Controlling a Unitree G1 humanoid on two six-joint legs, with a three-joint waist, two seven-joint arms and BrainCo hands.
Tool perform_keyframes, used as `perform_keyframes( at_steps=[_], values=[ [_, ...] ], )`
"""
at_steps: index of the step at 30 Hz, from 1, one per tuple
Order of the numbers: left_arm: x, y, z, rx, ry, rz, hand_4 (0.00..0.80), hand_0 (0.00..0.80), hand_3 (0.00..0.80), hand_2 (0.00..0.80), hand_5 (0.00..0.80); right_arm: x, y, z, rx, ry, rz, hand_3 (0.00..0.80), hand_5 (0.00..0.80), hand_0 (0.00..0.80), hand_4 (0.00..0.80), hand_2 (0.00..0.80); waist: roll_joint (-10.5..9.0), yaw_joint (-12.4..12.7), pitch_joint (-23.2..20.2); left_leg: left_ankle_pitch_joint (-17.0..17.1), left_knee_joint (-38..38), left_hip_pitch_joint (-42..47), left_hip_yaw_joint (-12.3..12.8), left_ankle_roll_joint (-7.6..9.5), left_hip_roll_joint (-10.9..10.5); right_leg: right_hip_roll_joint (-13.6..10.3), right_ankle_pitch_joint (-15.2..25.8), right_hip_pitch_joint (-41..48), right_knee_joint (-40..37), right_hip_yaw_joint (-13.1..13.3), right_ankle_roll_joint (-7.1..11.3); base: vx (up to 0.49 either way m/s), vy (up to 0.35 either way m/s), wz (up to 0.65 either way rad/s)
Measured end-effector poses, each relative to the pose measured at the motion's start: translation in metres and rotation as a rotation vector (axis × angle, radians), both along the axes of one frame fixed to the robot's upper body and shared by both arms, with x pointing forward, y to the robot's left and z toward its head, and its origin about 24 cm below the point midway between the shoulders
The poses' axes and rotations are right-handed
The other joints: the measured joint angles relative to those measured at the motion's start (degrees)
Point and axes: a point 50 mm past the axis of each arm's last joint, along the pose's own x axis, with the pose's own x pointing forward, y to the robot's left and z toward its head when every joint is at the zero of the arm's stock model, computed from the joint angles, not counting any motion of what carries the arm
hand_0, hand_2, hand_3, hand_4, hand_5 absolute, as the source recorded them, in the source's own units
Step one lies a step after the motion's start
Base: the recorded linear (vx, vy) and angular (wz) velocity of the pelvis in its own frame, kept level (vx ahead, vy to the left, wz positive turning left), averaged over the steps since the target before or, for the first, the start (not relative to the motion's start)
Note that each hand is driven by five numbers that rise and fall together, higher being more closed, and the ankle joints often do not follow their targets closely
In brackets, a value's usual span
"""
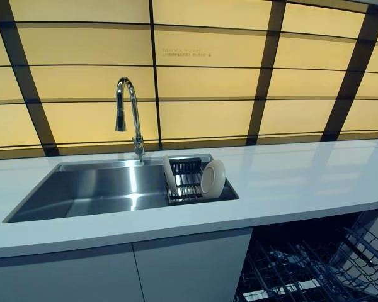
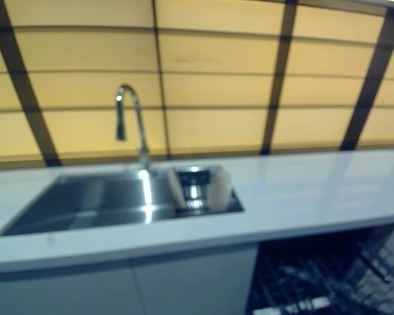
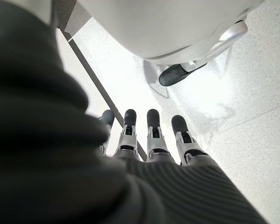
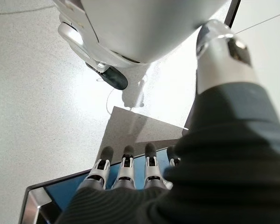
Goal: Take plates into dishwasher
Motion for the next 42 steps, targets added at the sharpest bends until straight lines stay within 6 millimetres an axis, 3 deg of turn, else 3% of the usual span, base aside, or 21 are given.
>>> perform_keyframes(
  at_steps=[25, 28, 30, 36, 37, 42],
  values=[
    [0.006, 0.000, 0.001, 0.006, -0.003, -0.002, 0.000, 0.000, 0.000, 0.000, 0.000, 0.006, 0.000, 0.001, 0.001, -0.018, 0.004, 0.000, 0.000, 0.000, 0.000, 0.000, 0.38, 0.0, 1.5, 0.0, 0.0, -0.1, 0.0, -0.02, 0.0, 0.0, -0.1, -0.1, 0.0, 0.0, 0.13, 0.000, 0.000, 0.00],
    [0.007, -0.001, 0.001, 0.005, -0.008, -0.004, 0.000, 0.000, 0.000, 0.000, 0.000, 0.012, 0.003, 0.003, 0.024, -0.061, 0.004, 0.000, 0.000, 0.000, 0.000, 0.000, 0.34, 0.0, 1.8, 0.0, 0.0, -0.1, 0.0, -0.02, 0.0, 0.0, -0.1, -0.1, 0.0, 0.0, 0.14, -0.045, -0.014, 0.00],
    [0.008, -0.001, 0.002, 0.005, -0.009, -0.005, 0.000, 0.000, 0.000, 0.000, 0.000, 0.027, 0.008, 0.008, 0.063, -0.139, -0.013, 0.000, 0.000, 0.000, 0.000, 0.000, 0.35, 0.0, 2.2, 0.0, 0.0, -0.1, 0.0, -0.02, 0.0, 0.0, -0.1, -0.1, 0.0, 0.0, 0.17, -0.060, -0.019, -0.01],
    [0.019, -0.006, 0.006, -0.004, -0.058, -0.007, 0.000, 0.000, 0.000, 0.000, 0.000, 0.091, 0.033, 0.062, 0.272, -0.556, -0.009, 0.000, 0.000, 0.000, 0.000, 0.000, -0.12, -0.6, 3.3, 0.0, -0.1, -0.2, 0.0, -0.02, -0.1, 0.0, 0.1, -0.3, 0.0, 0.0, 0.02, -0.049, 0.005, 0.00],
    [0.016, -0.007, 0.005, -0.003, -0.059, -0.002, 0.000, 0.000, 0.000, 0.000, 0.000, 0.105, 0.041, 0.082, 0.343, -0.675, 0.005, 0.000, 0.000, 0.000, 0.000, 0.000, -0.29, -1.4, 3.3, 0.0, -0.1, -0.2, 0.0, -0.02, -0.2, -0.1, 0.1, -0.3, 0.0, 0.0, 0.04, 0.000, 0.000, 0.00],
    [0.011, -0.004, 0.005, 0.024, -0.056, 0.011, 0.000, 0.000, 0.000, 0.000, 0.000, 0.137, 0.063, 0.161, 0.524, -1.119, 0.111, 0.000, 0.000, 0.000, 0.000, 0.000, -0.44, -3.2, 3.4, 0.0, -0.1, -0.2, 0.8, 0.00, -0.2, -0.2, 0.1, -0.6, 0.0, 0.7, 0.15, -0.011, 0.041, -0.07]
  ],
)
